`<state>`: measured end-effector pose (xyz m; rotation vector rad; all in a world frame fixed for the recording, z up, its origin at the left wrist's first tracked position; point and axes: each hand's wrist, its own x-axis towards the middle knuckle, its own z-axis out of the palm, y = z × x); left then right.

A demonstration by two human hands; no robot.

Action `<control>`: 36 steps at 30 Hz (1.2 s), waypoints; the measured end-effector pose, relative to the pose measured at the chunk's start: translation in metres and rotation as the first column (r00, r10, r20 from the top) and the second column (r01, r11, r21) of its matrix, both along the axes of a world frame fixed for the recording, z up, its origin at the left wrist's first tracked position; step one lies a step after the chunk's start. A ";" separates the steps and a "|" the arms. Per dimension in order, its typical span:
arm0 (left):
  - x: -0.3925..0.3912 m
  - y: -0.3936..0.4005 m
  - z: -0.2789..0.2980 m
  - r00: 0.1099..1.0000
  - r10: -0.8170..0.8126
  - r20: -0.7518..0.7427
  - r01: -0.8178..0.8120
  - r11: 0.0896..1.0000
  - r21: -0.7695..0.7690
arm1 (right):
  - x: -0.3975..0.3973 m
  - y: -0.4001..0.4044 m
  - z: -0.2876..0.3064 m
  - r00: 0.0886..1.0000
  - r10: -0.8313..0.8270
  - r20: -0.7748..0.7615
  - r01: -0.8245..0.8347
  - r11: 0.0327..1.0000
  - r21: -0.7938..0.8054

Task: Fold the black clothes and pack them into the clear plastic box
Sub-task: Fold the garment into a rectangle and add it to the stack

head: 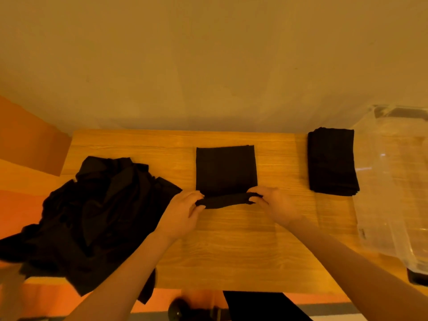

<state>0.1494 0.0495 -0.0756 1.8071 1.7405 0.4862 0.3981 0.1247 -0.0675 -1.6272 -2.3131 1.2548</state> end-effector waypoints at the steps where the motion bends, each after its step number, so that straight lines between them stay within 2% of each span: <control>1: 0.003 0.003 0.008 0.994 0.070 0.087 -0.068 0.997 -0.028 | -0.002 0.002 0.005 0.993 -0.102 -0.054 0.099 0.993 -0.063; 4: 0.013 0.025 0.028 0.894 0.296 0.336 -0.229 0.947 -0.225 | -0.009 0.016 0.013 0.937 -0.289 -0.196 0.276 0.957 -0.088; 7: 0.021 0.054 0.026 0.811 0.439 0.388 -0.339 0.892 -0.300 | -0.022 0.037 0.013 0.913 -0.316 -0.258 0.314 0.948 -0.052; 9: 0.025 0.073 0.018 0.778 0.503 0.377 -0.410 0.860 -0.303 | -0.031 0.053 0.007 0.911 -0.333 -0.243 0.331 0.942 -0.050; 15: 0.033 0.109 -0.002 0.752 0.617 0.230 -0.572 0.785 -0.238 | -0.048 0.087 -0.011 0.883 -0.420 -0.212 0.422 0.906 -0.038; 18: 0.033 0.116 -0.013 0.715 0.677 0.173 -0.638 0.734 -0.233 | -0.047 0.092 -0.017 0.812 -0.500 -0.300 0.439 0.863 -0.250; 20: 0.035 0.117 -0.017 0.682 0.717 0.142 -0.686 0.695 -0.217 | -0.045 0.090 -0.021 0.787 -0.536 -0.304 0.452 0.838 -0.306; 24: 0.041 0.118 -0.022 0.661 0.743 0.107 -0.727 0.669 -0.153 | -0.047 0.080 -0.023 0.779 -0.579 -0.241 0.564 0.815 -0.134; 28: 0.047 0.121 -0.020 0.564 0.818 0.112 -0.801 0.575 -0.169 | -0.053 0.068 -0.031 0.751 -0.596 -0.283 0.630 0.776 0.038; 31: 0.053 0.117 -0.014 0.535 0.839 0.098 -0.825 0.544 -0.152 | -0.053 0.065 -0.035 0.827 -0.539 -0.163 0.563 0.793 0.234; 32: 0.055 0.114 -0.012 0.551 0.830 0.085 -0.823 0.557 -0.111 | -0.051 0.065 -0.036 0.861 -0.492 -0.125 0.504 0.797 0.334; 33: 0.056 0.111 -0.009 0.606 0.794 0.046 -0.795 0.607 -0.011 | -0.052 0.065 -0.037 0.896 -0.432 -0.104 0.431 0.788 0.440; 35: 0.065 0.105 -0.010 0.751 0.655 -0.088 -0.624 0.747 0.231 | -0.055 0.064 -0.039 0.959 -0.276 -0.062 0.258 0.762 0.594; 36: 0.072 0.102 -0.012 0.812 0.563 -0.158 -0.509 0.813 0.281 | -0.057 0.065 -0.040 0.984 -0.174 -0.026 0.152 0.767 0.623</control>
